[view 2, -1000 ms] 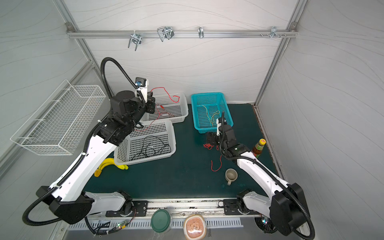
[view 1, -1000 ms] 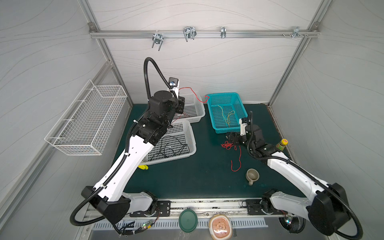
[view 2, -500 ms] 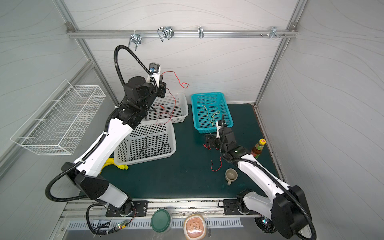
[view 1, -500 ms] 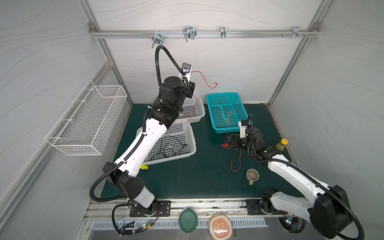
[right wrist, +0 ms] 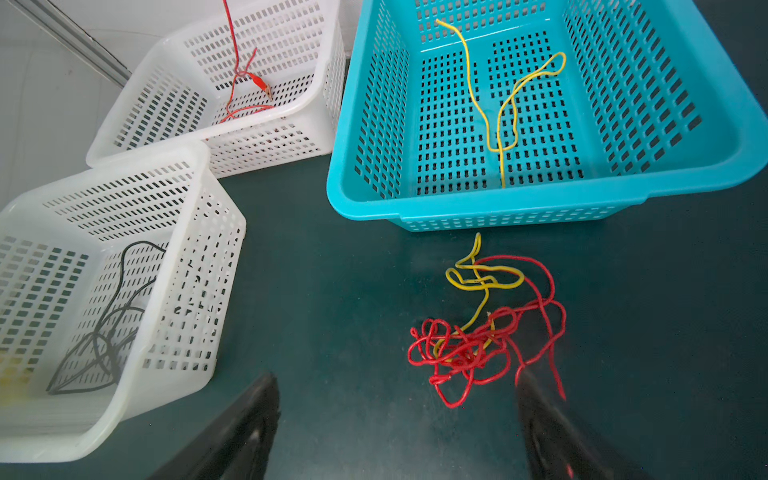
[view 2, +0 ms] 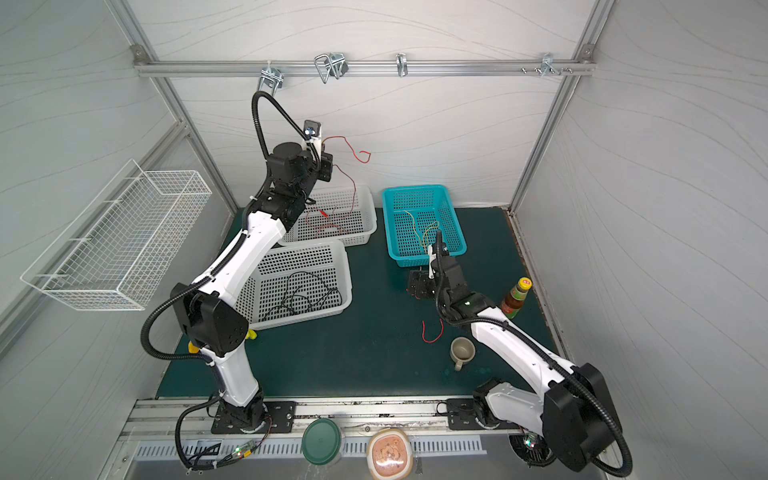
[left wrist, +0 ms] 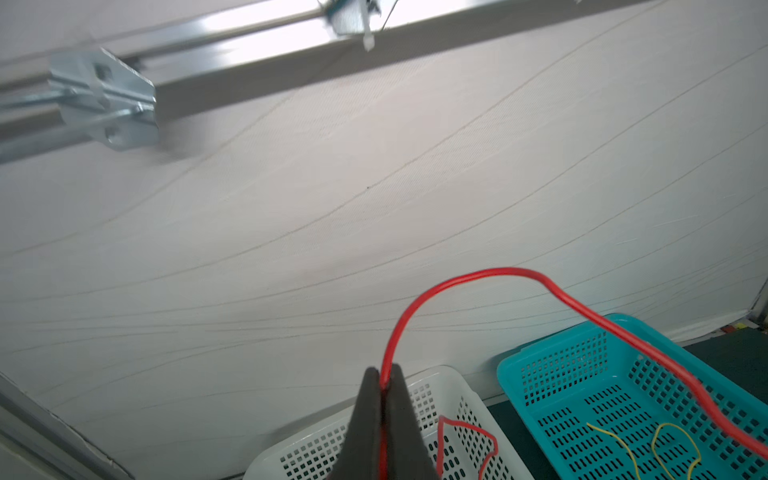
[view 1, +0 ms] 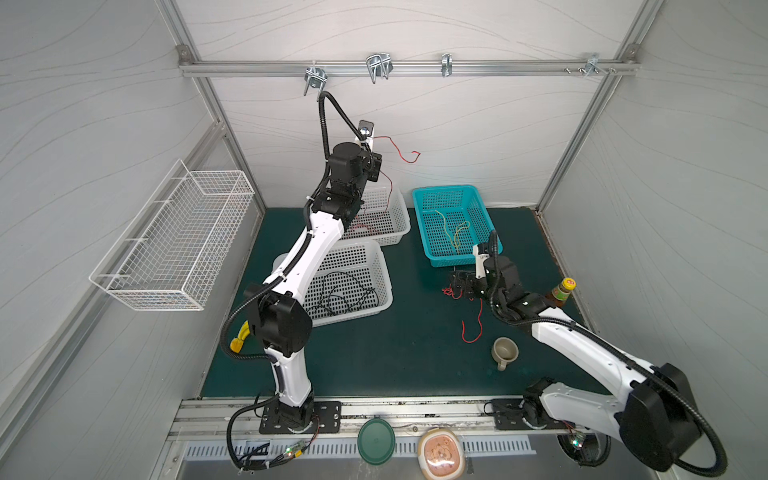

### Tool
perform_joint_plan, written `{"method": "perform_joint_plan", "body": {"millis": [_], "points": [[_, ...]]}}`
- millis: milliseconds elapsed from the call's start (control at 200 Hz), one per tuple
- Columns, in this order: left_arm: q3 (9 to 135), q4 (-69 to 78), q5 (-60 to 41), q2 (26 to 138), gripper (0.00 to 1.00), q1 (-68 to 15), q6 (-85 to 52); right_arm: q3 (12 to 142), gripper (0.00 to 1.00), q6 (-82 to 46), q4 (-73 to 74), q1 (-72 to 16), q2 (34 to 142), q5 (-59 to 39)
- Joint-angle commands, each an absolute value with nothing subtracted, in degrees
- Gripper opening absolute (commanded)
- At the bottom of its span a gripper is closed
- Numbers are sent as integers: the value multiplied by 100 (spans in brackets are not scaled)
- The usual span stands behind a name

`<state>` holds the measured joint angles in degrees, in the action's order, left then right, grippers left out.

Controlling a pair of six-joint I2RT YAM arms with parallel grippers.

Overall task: Untangle the cables
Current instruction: 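Lower the red wire into the farther white basket and open the left gripper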

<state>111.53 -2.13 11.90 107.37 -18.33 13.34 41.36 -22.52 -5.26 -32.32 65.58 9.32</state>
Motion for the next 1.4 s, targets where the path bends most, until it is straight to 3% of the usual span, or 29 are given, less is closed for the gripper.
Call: {"method": "perform_joint_plan", "body": {"millis": [0,495,991,1176,1396], "points": [[11212,-156,1090,11086,0,-1573,858,4337,89,-2352,-659,-3311,6666,1129],[11607,-2412,1010,12815,0,-1042,17,4465,89,-2540,-554,-3521,7089,1401],[12402,-3999,1156,13732,0,-962,-136,4755,89,-2482,-531,-3593,7500,1357],[12317,-3983,1083,13551,30,-960,-166,4725,89,-2479,-549,-3641,7462,1374],[12243,-3894,1054,13241,46,-958,-91,4602,89,-2549,-598,-3687,7318,1517]]}}
